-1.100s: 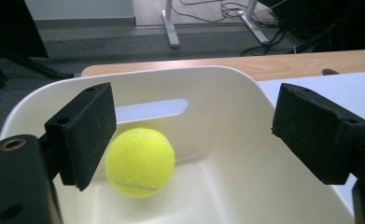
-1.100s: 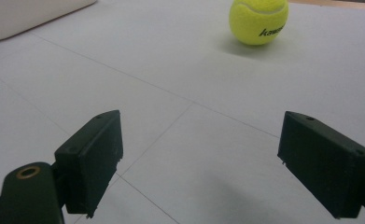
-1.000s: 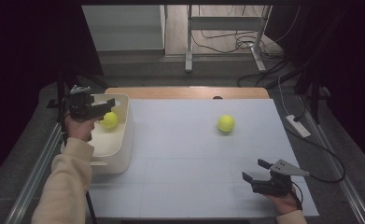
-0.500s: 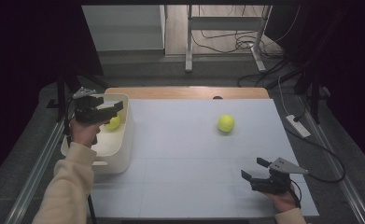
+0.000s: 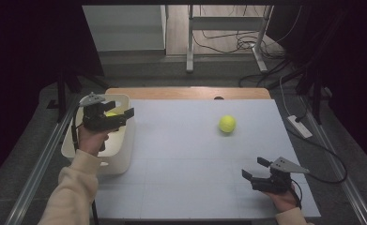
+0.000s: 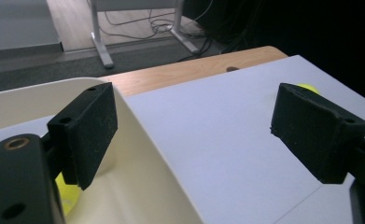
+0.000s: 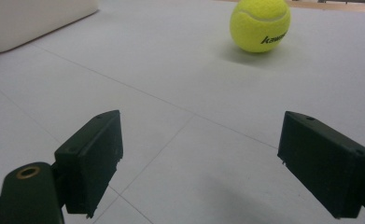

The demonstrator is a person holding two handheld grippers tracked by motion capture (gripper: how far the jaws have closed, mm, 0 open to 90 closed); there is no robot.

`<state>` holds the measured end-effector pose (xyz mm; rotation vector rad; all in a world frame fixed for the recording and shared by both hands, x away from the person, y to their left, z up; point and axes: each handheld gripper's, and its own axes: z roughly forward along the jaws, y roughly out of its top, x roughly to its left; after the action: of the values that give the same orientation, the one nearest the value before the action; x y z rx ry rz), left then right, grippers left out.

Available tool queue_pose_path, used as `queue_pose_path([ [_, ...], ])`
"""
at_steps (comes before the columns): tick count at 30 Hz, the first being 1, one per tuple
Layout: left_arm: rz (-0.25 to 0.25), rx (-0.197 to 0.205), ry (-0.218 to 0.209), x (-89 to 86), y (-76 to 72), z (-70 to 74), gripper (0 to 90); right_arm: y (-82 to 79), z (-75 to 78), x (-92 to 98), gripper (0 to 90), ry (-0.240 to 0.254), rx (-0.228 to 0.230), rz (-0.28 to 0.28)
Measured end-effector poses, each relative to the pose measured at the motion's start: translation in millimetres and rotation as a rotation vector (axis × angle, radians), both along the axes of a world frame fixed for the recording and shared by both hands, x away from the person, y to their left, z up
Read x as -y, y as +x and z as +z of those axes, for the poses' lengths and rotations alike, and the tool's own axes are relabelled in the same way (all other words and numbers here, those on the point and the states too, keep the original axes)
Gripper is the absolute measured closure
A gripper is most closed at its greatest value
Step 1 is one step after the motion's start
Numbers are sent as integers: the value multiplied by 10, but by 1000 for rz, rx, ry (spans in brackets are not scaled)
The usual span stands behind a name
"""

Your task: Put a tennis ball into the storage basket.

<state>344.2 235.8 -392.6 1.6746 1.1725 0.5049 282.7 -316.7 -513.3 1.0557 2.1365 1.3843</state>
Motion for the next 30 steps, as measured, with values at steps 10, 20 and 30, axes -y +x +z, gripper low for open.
queue_pose_path([
  [10, -97, 9, 1, 278, -33, -77, 151, -57, -13, 18, 139, -12, 0, 1],
  [20, -154, 25, 1, 446, -58, 28, 151, -85, -3, 44, 139, -15, 6, 0],
  [30, -213, 33, 10, 623, -87, 55, 150, -86, -4, 53, 139, -13, 7, -5],
])
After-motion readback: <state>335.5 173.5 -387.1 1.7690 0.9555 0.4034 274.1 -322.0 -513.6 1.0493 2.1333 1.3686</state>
